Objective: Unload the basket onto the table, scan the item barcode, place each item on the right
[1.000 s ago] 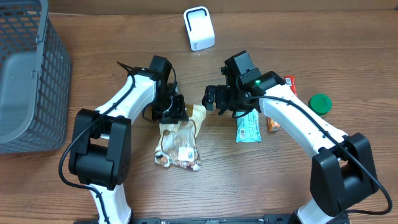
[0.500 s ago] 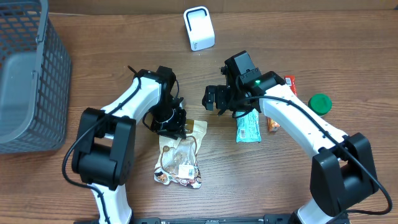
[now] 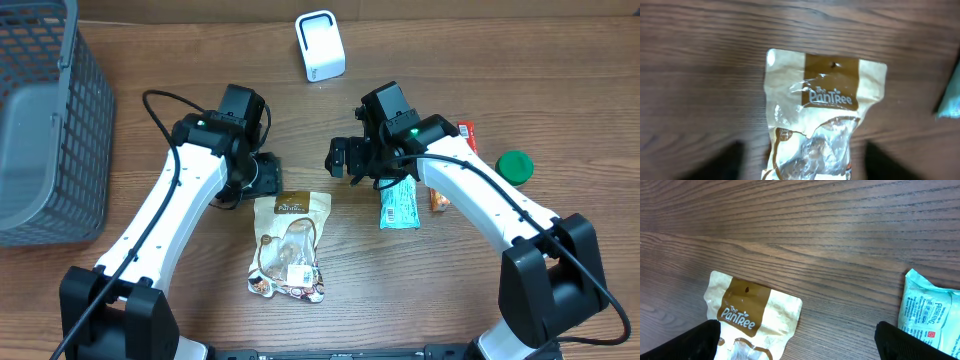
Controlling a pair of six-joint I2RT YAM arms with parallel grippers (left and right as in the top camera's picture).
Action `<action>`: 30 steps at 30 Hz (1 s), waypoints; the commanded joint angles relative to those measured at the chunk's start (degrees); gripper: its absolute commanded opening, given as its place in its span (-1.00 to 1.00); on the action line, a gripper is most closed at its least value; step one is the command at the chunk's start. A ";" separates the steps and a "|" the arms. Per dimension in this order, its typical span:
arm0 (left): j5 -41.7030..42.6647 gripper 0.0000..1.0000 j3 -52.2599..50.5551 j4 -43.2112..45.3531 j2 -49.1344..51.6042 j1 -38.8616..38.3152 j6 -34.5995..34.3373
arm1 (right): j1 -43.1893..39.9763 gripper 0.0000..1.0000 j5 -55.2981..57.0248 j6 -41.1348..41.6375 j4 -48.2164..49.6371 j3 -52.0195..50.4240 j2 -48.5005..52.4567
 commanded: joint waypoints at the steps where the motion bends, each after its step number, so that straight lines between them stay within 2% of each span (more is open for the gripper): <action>1: -0.37 0.76 -0.35 -0.13 0.81 0.24 -4.39 | 0.13 1.00 0.61 0.20 0.17 0.98 -0.20; 5: 2.25 0.69 -2.16 0.52 1.05 0.09 -4.72 | 0.13 1.00 0.61 0.20 0.17 0.98 -0.20; 11: 2.16 0.70 -7.56 2.67 1.05 -1.86 -5.73 | 0.13 1.00 0.61 0.20 0.17 0.98 -0.20; 22: 3.13 0.75 -14.71 10.25 1.05 -4.52 -13.77 | 0.13 1.00 0.61 0.20 0.17 0.98 -0.20; 26: 4.81 0.75 -15.10 7.74 1.05 -5.55 -13.25 | 0.13 1.00 0.61 0.20 0.17 0.98 -0.20; 30: 4.81 0.74 -15.10 3.28 1.05 -5.84 -8.28 | 0.13 1.00 0.61 0.20 0.17 0.98 -0.20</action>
